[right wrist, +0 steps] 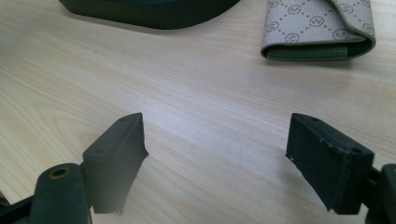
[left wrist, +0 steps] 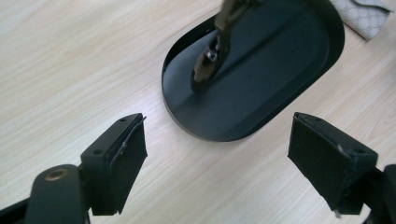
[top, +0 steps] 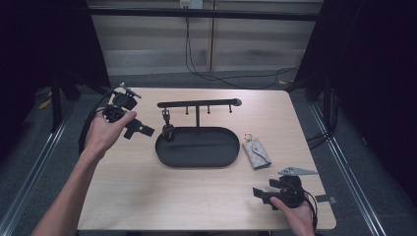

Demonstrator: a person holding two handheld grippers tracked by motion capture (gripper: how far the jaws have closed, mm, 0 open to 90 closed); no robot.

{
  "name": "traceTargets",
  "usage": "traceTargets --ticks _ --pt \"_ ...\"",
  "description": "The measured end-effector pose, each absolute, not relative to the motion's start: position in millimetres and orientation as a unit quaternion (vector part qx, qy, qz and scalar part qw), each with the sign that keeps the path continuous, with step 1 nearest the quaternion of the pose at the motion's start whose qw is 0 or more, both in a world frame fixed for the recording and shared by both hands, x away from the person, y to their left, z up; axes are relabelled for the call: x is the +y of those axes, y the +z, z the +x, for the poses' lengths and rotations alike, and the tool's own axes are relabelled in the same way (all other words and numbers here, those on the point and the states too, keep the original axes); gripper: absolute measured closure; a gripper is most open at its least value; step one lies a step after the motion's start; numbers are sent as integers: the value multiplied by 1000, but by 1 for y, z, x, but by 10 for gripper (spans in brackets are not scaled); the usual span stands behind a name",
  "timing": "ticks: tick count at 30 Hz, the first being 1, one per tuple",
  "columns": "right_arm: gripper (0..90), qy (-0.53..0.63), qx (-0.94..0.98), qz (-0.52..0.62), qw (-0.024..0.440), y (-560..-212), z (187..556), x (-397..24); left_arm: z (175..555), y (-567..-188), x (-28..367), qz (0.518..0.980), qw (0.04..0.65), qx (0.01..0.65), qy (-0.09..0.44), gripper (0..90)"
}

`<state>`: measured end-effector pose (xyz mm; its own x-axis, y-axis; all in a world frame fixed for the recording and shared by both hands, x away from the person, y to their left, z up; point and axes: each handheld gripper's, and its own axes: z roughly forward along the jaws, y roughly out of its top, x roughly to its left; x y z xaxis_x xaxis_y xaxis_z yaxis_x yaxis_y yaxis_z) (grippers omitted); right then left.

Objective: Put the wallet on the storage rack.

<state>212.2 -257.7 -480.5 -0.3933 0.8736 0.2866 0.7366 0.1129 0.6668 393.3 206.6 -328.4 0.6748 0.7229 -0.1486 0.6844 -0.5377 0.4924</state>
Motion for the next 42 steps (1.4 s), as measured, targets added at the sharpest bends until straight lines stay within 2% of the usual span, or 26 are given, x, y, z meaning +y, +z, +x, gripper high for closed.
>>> traceTargets --ticks 4,6,10,11,12,13,20,27,34,36,42 --pt "193 386 740 543 90 -480 213 -257 381 -332 217 870 287 397 55 194" --pt "193 386 740 543 91 -480 213 -257 377 -335 223 864 305 398 47 198" --pt "193 387 740 543 90 -480 214 -257 366 -343 229 864 308 392 63 205" --pt "193 387 740 543 90 -480 214 -258 363 -344 229 866 305 390 70 209" --pt "193 387 740 543 89 -480 214 -257 356 -346 229 864 301 389 107 216" --pt "193 387 740 542 90 -480 214 -258 353 -347 230 862 302 389 116 208" --pt "193 390 744 536 88 -479 213 -256 337 -368 246 846 340 400 92 226" --pt "193 396 742 534 87 -478 213 -256 318 -386 266 823 372 419 96 229" --pt "189 397 742 533 89 -477 214 -255 295 -407 272 814 398 416 84 209" --pt "186 397 740 535 89 -477 214 -256 288 -413 273 806 405 421 95 190" --pt "187 402 738 536 83 -476 215 -256 276 -430 278 804 411 422 79 213"
